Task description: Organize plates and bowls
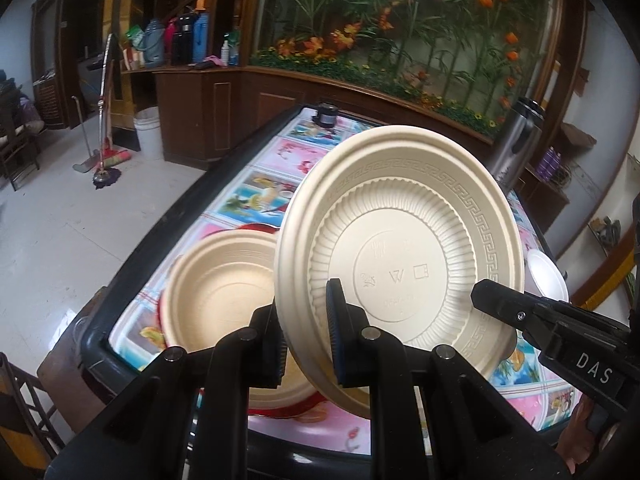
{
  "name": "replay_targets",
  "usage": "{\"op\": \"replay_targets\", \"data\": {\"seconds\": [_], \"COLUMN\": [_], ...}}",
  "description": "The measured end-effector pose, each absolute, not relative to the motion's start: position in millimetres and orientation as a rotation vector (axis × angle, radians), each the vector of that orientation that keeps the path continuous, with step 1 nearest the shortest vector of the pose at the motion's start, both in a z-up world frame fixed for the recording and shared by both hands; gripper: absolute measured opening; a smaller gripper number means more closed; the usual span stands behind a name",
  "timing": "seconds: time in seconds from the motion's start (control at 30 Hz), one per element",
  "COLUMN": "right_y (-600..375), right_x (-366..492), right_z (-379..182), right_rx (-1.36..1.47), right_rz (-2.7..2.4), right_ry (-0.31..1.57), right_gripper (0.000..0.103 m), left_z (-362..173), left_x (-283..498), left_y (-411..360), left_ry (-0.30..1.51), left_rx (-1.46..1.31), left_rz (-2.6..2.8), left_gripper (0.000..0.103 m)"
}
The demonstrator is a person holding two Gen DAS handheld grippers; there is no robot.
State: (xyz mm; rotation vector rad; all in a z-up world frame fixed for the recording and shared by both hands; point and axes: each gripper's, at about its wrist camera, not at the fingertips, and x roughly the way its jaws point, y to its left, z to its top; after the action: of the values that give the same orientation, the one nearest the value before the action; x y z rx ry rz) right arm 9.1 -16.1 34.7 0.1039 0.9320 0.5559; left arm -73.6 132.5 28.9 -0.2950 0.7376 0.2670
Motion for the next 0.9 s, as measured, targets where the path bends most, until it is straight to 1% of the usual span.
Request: {"op": "replay_targets", "data": {"seconds": [0.5, 0.9], "right_y": [40, 68], "right_x": [11, 12], "right_z": [28, 6], "right_rx": [0.065, 0.025], "right_rz": [0.654, 0.685], "right_ry": [0.960, 1.023], "right_gripper": [0.013, 0.013], "left_z": [20, -2], "left_x": [-89, -93], "left_y": [169, 187], "left_ry": [0.737, 0.793], "left_rx": [-0.320, -0.360], "left_rz": [0.357, 0.389], "left_gripper": [0.015, 0.015]}}
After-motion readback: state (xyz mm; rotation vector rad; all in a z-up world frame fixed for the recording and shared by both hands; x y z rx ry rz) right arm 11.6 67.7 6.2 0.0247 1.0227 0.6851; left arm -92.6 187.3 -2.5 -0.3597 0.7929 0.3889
